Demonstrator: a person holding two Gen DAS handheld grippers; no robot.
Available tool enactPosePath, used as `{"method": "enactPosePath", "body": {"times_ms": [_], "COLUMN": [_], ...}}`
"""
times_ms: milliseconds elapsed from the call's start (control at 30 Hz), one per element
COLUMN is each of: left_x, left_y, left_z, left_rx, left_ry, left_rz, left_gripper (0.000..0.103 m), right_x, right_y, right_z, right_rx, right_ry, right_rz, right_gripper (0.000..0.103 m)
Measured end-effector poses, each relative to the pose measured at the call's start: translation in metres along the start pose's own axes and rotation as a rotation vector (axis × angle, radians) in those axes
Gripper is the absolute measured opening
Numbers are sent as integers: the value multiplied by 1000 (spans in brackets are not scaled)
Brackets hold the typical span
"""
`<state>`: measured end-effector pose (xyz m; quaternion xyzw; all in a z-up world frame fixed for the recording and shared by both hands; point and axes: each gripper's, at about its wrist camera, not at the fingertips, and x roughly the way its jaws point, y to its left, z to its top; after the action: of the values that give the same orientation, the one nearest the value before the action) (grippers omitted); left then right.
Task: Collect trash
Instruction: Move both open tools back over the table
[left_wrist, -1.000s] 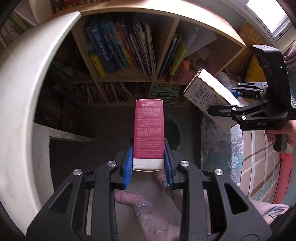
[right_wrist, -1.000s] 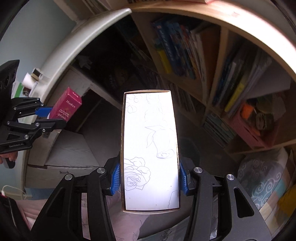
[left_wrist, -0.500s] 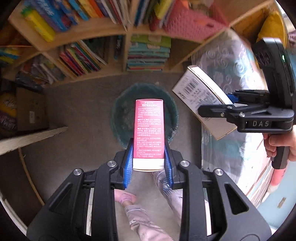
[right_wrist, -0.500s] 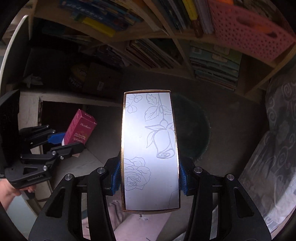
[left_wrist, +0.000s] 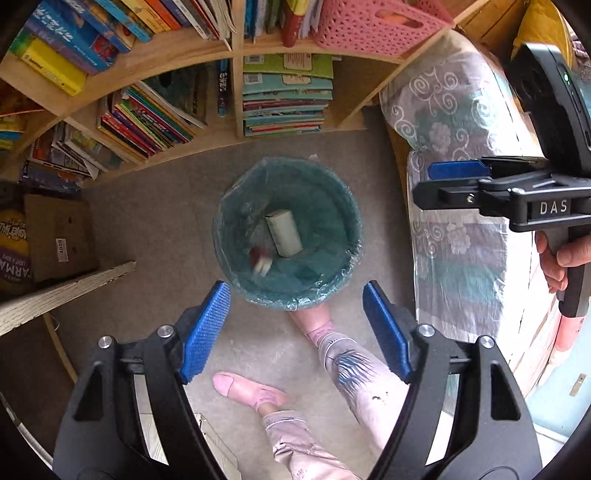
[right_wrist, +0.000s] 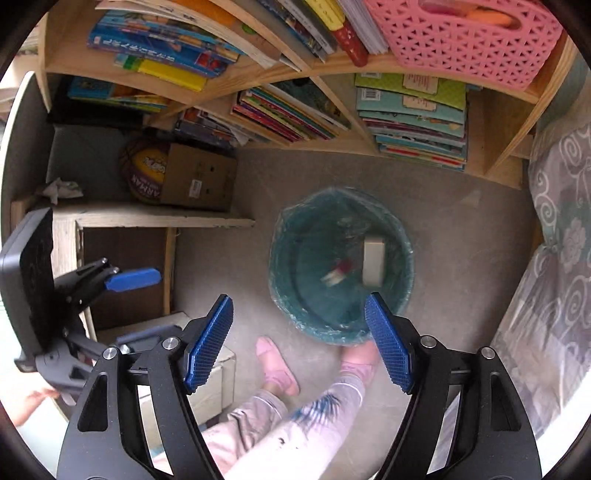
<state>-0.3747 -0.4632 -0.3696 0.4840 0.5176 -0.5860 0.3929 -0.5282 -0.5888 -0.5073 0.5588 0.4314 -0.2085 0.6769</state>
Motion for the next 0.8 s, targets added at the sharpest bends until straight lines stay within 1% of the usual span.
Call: {"method": "enactPosePath", "body": {"times_ms": [200, 400, 533, 600, 800], "left_x": [-19, -51, -90, -108, -163], "left_y": [1, 0, -3, -5, -7], "left_z": [-4, -20, -36, -42, -63], "left_rx": [-40, -82, -112, -126, -162], "left_ry": [-34, -59, -131, -153, -227], "left_rz": [-1, 13, 24, 30, 86], "left_gripper": [72, 72, 73, 73, 74], "right_x": [-17, -42, -65, -77, -113], "right_y": [4, 25, 50, 65, 116], "right_z": [-6, -15, -19, -20, -16], "right_rx": [-20, -59, -117, -156, -296], "right_ry": [-6, -21, -37, -45, -65], "right_rz": [0, 23, 44, 51, 73], "right_gripper": [75, 75, 75, 75, 75]}}
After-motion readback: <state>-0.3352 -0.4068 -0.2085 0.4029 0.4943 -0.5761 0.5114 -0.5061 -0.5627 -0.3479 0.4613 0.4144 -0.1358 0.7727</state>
